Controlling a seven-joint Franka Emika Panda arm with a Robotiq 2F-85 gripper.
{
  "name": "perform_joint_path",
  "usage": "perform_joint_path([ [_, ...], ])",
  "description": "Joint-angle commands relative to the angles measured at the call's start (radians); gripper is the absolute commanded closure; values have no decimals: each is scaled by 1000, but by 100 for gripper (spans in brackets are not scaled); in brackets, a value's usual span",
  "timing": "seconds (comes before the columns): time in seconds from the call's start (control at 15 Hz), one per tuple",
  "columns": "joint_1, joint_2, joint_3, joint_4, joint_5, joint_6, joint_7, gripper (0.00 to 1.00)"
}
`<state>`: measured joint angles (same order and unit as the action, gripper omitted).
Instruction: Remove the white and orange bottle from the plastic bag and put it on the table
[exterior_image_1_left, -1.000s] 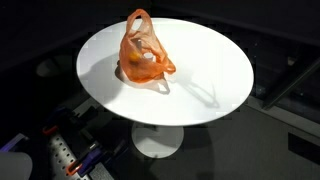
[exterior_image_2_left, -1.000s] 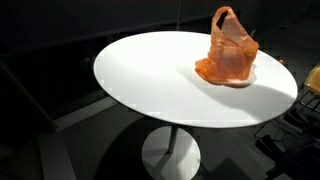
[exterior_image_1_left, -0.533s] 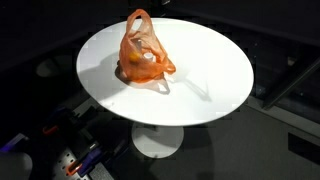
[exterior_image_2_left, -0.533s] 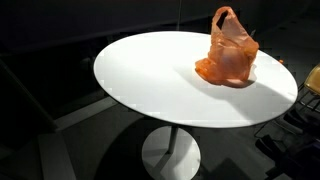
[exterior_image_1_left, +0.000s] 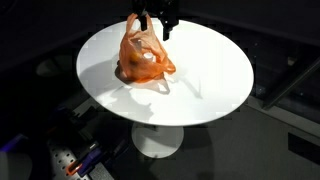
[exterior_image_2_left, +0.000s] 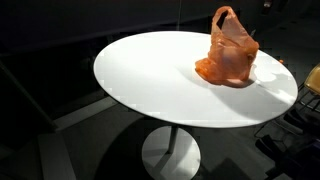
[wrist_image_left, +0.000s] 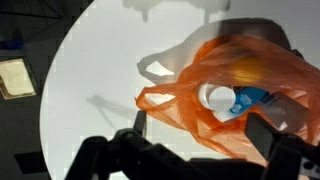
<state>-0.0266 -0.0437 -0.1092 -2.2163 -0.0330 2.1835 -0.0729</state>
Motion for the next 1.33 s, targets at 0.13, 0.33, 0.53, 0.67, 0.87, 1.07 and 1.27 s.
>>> perform_joint_path([
  [0.13, -7, 95, 30, 18, -1, 81, 23, 0],
  [0.33, -5, 134, 43, 15, 5, 114, 8, 0],
  [0.53, -4, 169, 55, 14, 7, 146, 1, 0],
  [0.67, -2, 188, 62, 12, 2, 172, 2, 0],
  [0.87, 6, 214, 72, 9, -6, 199, 10, 0],
  [1.07, 14, 230, 82, 6, -11, 209, 14, 0],
  [1.27, 18, 242, 87, 7, -16, 213, 17, 10],
])
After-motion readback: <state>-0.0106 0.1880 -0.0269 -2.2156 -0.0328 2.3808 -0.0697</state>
